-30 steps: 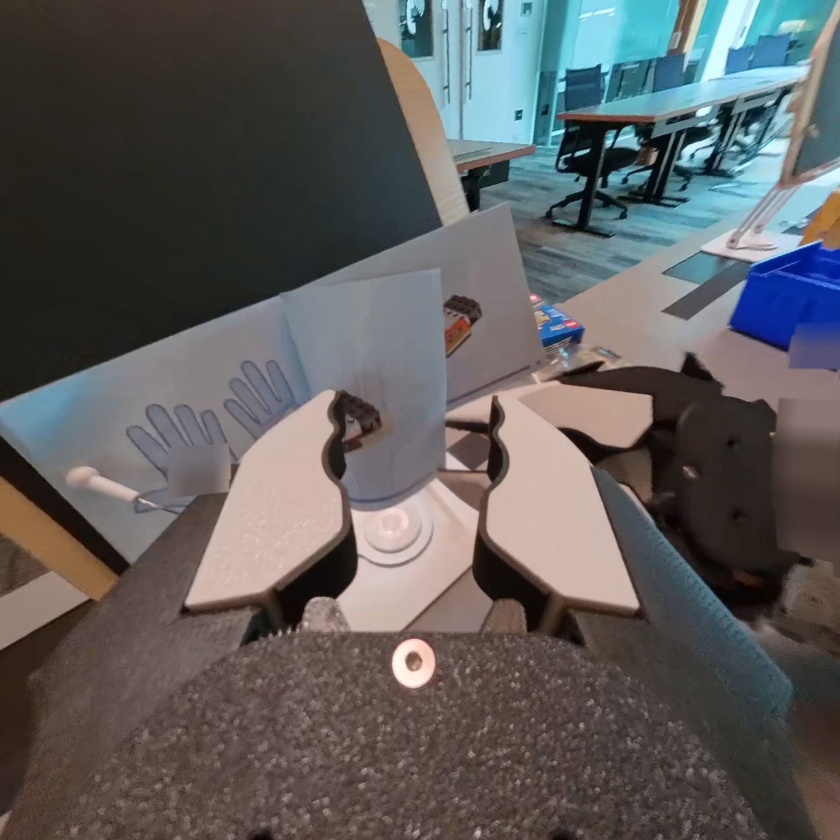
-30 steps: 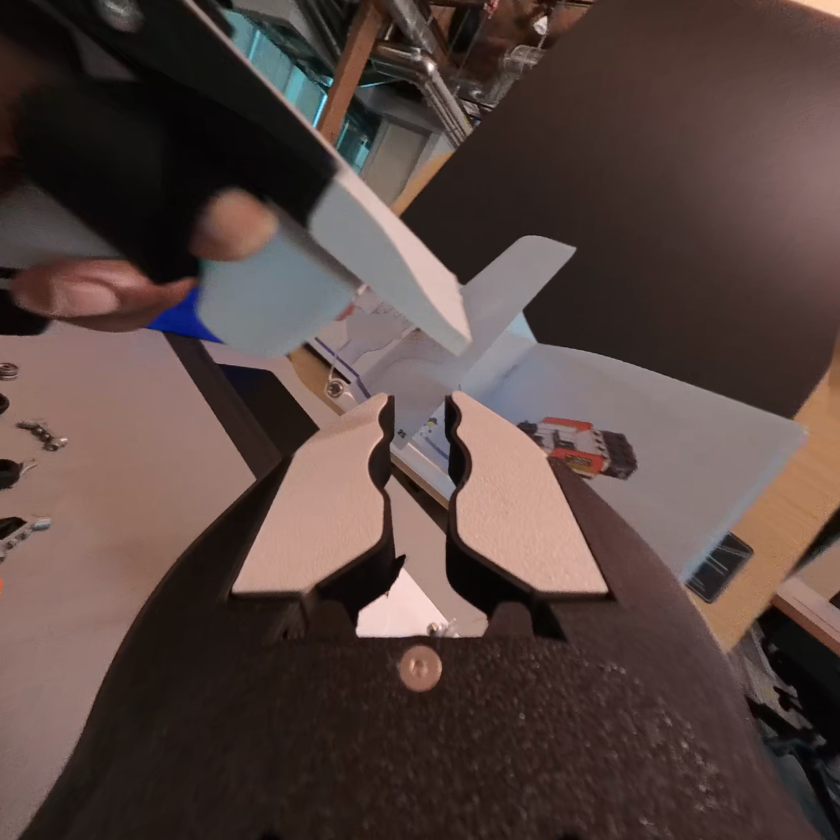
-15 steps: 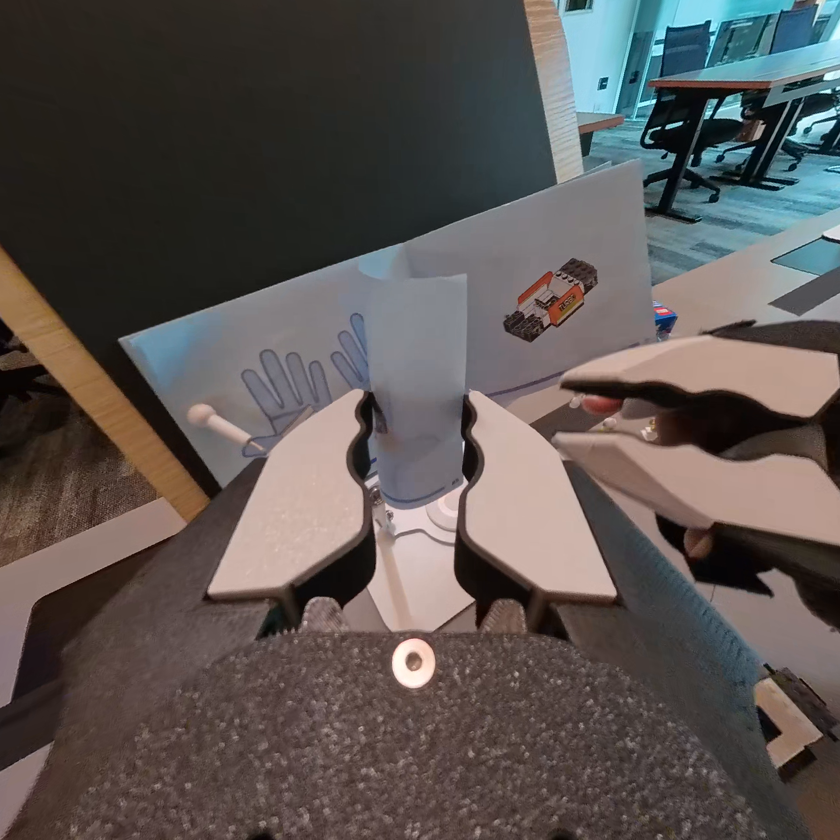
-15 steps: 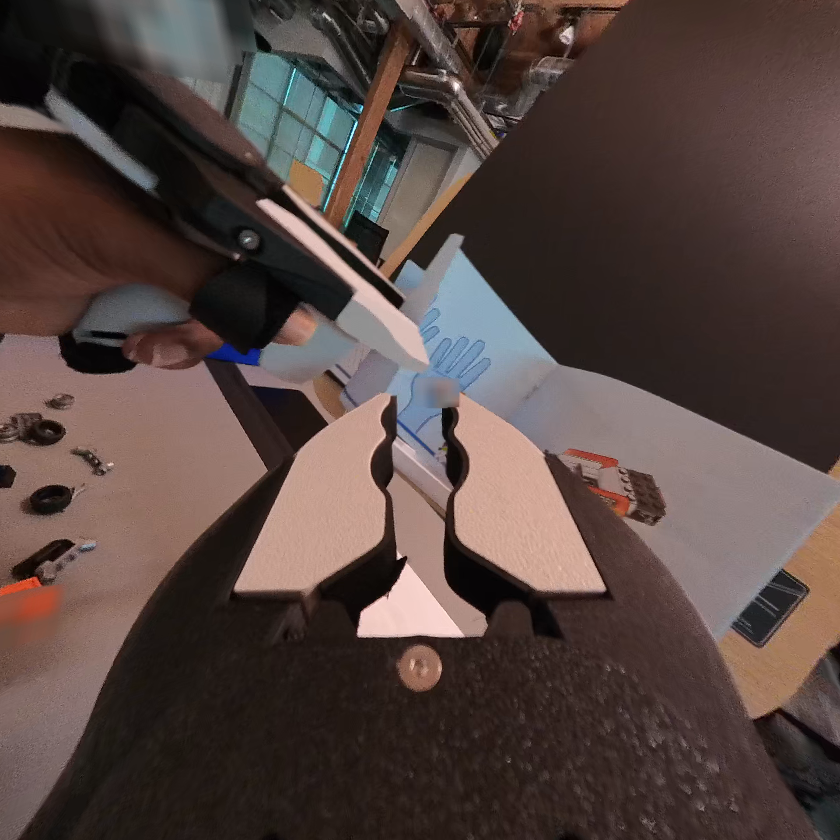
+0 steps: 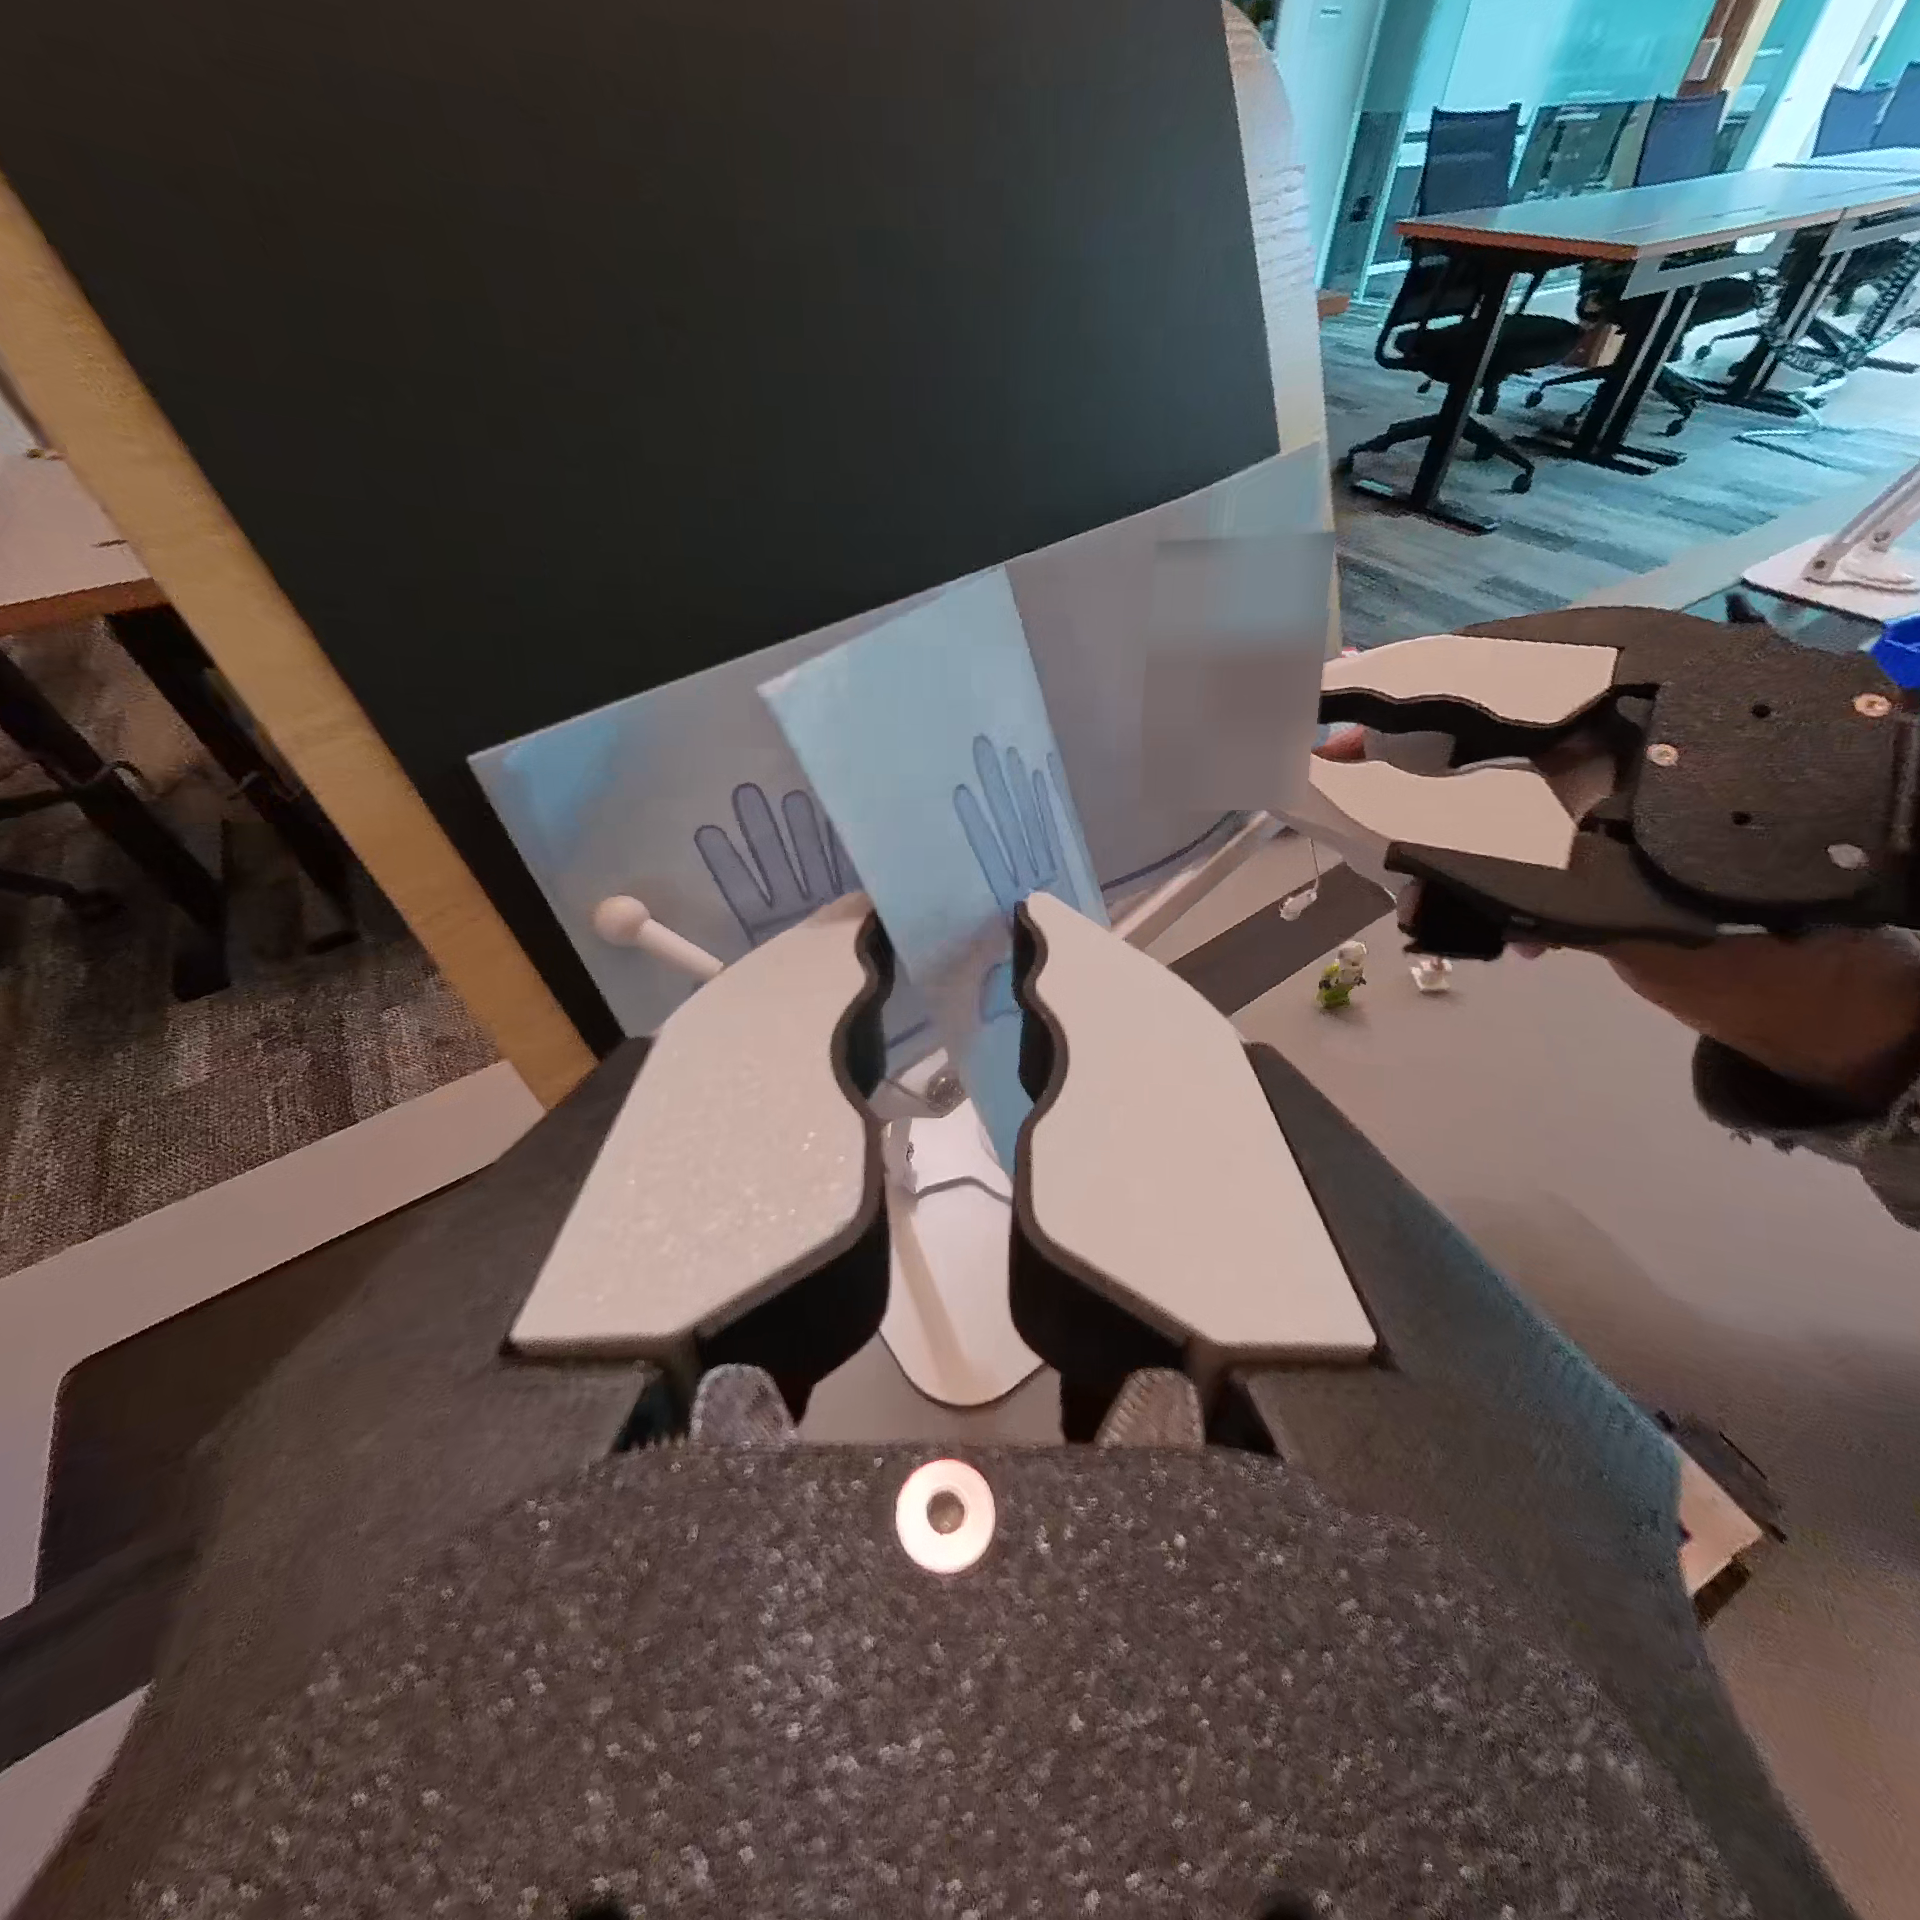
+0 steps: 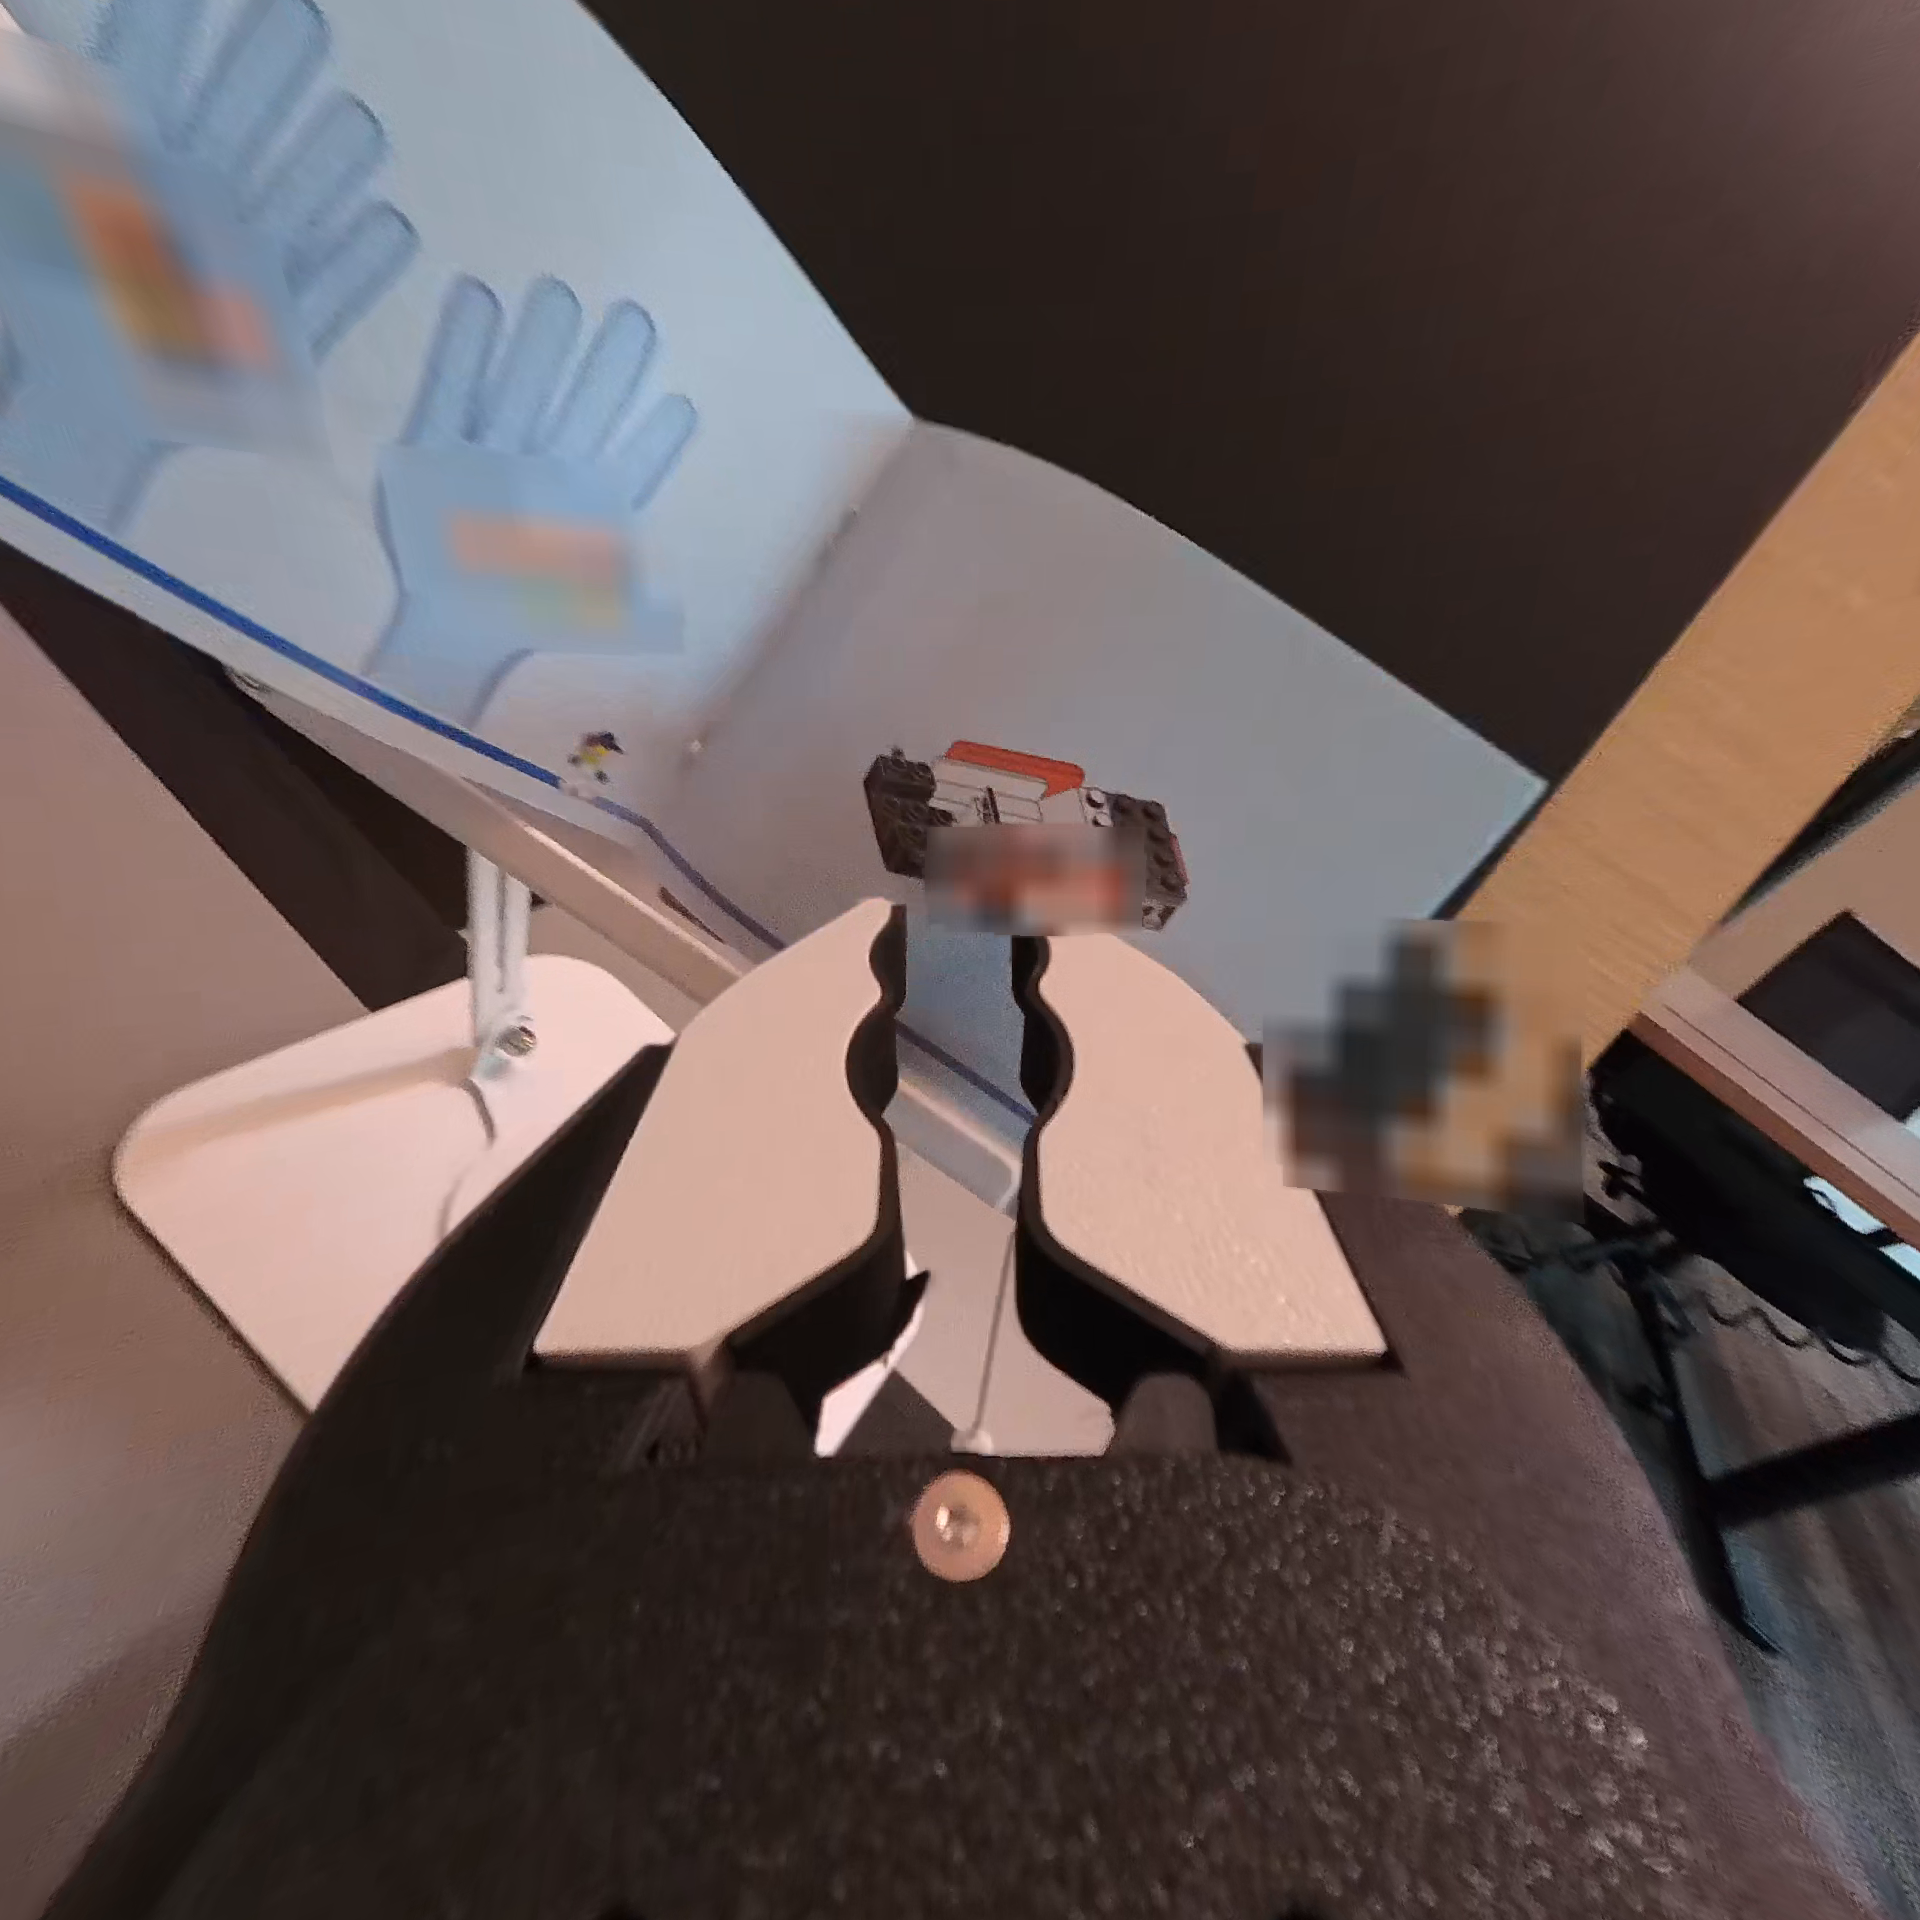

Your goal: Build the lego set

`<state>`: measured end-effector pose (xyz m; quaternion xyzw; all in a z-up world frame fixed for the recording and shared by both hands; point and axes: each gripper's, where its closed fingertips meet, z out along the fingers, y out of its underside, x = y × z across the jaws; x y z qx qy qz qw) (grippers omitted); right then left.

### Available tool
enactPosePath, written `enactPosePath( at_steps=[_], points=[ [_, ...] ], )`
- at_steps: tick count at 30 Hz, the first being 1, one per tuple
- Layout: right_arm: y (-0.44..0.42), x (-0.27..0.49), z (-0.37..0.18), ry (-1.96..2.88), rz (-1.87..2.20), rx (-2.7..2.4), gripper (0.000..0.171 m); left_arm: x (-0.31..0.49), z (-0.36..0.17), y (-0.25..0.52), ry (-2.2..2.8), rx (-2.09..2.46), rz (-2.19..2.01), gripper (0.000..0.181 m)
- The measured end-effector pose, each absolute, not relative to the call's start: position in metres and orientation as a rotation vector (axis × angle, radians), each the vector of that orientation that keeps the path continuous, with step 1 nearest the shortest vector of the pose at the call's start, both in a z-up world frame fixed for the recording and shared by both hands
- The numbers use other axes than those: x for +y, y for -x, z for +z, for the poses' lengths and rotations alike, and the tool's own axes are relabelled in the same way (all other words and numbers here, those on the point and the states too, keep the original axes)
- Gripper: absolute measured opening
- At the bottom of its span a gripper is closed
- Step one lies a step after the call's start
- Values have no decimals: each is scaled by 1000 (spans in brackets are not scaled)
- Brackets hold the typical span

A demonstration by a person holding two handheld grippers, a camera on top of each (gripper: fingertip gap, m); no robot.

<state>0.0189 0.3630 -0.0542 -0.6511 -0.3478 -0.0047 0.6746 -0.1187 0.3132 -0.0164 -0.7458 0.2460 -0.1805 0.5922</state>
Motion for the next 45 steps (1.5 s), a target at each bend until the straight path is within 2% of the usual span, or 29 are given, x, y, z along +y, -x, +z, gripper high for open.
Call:
enactPosePath(
  at_steps=[4, 8, 15, 18, 20, 25, 30, 38, 45],
  points=[
    [-21, 369, -56, 1518, -90, -802, 19, 313, -16, 125, 1749, 598, -459, 6],
    [4, 361, -39, 1481, -39, -850, 19, 316, -18, 127, 1766, 589, -518, 4],
    [73, 341, -18, 1401, 220, -1006, 20, 311, -6, 115, 1729, 616, -604, 11],
    [79, 354, -24, 1428, 254, -996, 21, 292, 17, 110, 1626, 636, -723, 21],
    [77, 360, -26, 1429, 271, -975, 21, 287, 27, 124, 1587, 589, -735, 22],
    [71, 364, -29, 1430, 264, -956, 21, 316, -11, 182, 1765, 295, -704, 19],
    [73, 364, -29, 1426, 314, -940, 21, 331, -47, 178, 1867, 248, -668, 6],
    [61, 355, -21, 1381, 533, -886, 22, 331, -24, 174, 1755, 256, -685, 13],
    [47, 350, -5, 1337, 730, -782, 21, 333, -43, 167, 1832, 266, -718, 14]
  ],
)
